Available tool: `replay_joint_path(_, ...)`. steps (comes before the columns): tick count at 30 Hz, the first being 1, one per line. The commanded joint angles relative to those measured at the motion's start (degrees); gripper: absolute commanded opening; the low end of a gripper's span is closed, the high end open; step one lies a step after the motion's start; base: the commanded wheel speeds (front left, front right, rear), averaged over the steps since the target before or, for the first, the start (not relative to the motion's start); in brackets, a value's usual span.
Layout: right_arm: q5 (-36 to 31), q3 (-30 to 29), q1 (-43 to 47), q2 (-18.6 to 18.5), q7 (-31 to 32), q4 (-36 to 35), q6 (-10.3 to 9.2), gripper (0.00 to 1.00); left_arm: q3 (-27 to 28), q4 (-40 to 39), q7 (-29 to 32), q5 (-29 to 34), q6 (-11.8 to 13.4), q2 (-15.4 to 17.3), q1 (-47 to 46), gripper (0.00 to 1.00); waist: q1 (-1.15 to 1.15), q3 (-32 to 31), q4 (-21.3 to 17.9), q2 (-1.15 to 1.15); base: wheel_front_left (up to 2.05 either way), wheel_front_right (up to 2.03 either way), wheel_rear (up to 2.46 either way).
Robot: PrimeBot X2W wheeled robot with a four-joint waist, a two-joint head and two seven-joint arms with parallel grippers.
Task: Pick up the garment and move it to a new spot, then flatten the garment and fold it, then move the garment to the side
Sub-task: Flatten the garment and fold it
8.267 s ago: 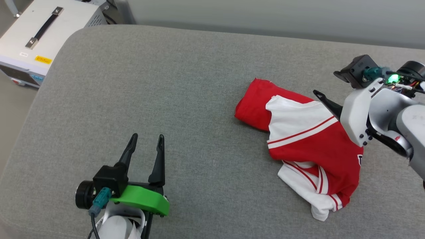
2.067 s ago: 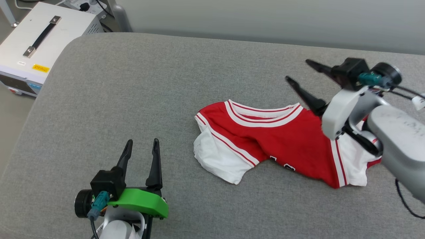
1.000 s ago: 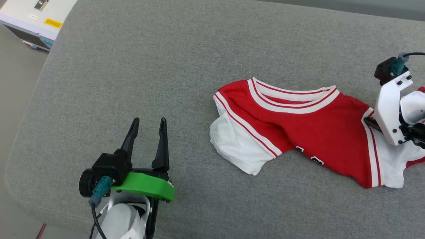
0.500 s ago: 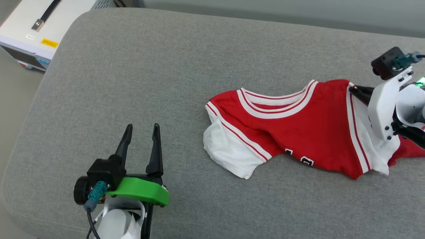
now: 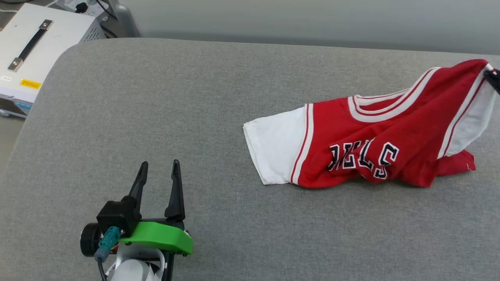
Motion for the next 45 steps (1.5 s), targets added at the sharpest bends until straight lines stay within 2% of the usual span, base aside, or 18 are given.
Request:
replay_joint_path(1, -1.6, -3.3, 2.4, -0.2, 1.4, -1.4, -0.04, 0.00, 0.0, -0.3, -0.3, 0.6, -0.1, -0.2, 0.5, 1.00, 0.00, -0.1, -0.5, 0.00, 0.00, 0.00, 0.00)
replay_joint_path(5, -3.9, -11.9, 7.1, 1.1, 6.1, -4.7, -0.04, 0.00, -0.3, -0.4, -0.3, 0.5, -0.1, -0.2, 0.2, 1.00, 0.00, 0.6, -0.7, 0.00, 0.00, 0.00, 0.00)
replay_joint_path(9, -7.3, -18.0, 9.6, 1.8, 10.5, -5.9, -0.04, 0.00, -0.9, -0.4, -0.3, 0.4, -0.3, -0.2, -0.6, 1.00, 0.00, 2.2, -0.2, 0.00, 0.00, 0.00, 0.00)
replay_joint_path(14, -9.7, -22.1, 9.7, 2.1, 14.4, -3.8, -0.04, 0.00, -1.6, -0.4, -0.3, 0.0, -0.5, -0.2, -2.3, 1.00, 0.00, 5.2, 0.9, 0.00, 0.00, 0.00, 0.00)
replay_joint_path(17, -10.3, -23.2, 7.7, 2.4, 15.8, -0.1, -0.04, 0.00, -1.9, -0.4, -0.3, -0.2, -0.6, -0.2, -3.5, 1.00, 0.00, 7.3, 1.8, 0.00, 0.00, 0.00, 0.00)
replay_joint_path(24, -13.9, -22.6, 0.0, 3.7, 15.2, 10.6, -0.04, 0.00, -2.9, -0.5, -0.3, -0.6, -1.0, -0.2, -6.2, 1.00, 0.00, 11.6, 3.9, 0.00, 0.00, 0.00, 0.00)
replay_joint_path(30, -17.6, -21.3, -7.6, 7.9, 11.8, 19.8, -0.04, 0.00, -3.6, -0.8, -0.3, -1.3, -0.7, -0.2, -8.3, 1.00, 0.00, 14.9, 4.9, 0.00, 0.00, 0.00, 0.00)
replay_joint_path(34, -20.6, -17.3, -10.6, 11.5, 9.4, 27.1, -0.04, 0.00, -4.7, -0.8, -0.3, -2.0, -0.3, -0.2, -10.0, 1.00, 0.00, 17.1, 5.9, 0.00, 0.00, 0.00, 0.00)
replay_joint_path(40, -20.0, -14.4, -12.5, 15.7, 7.0, 34.7, -0.04, 0.00, -4.6, -0.6, -0.3, -2.0, -0.2, -0.2, -10.9, 1.00, 0.00, 17.8, 6.1, 0.00, 0.00, 0.00, 0.00)
replay_joint_path(43, -19.3, -13.6, -13.1, 16.6, 4.5, 37.4, -0.04, 0.00, -4.2, -0.4, -0.3, -1.6, -0.3, -0.2, -11.0, 1.00, 0.00, 17.1, 6.0, 0.00, 0.00, 0.00, 0.00)
replay_joint_path(44, -19.0, -13.5, -13.2, 16.8, 3.0, 38.3, -0.04, 0.18, -4.0, -0.3, -0.3, -1.4, -0.3, -0.2, -10.9, 1.00, 0.00, 16.6, 6.0, 0.00, 0.00, 0.00, 0.00)
replay_joint_path(45, -18.8, -13.6, -13.3, 16.9, 1.6, 38.9, -0.04, 0.44, -3.9, -0.2, -0.3, -1.3, -0.3, -0.2, -10.8, 1.00, 0.00, 16.1, 5.8, 0.00, 0.00, 0.00, 0.00)
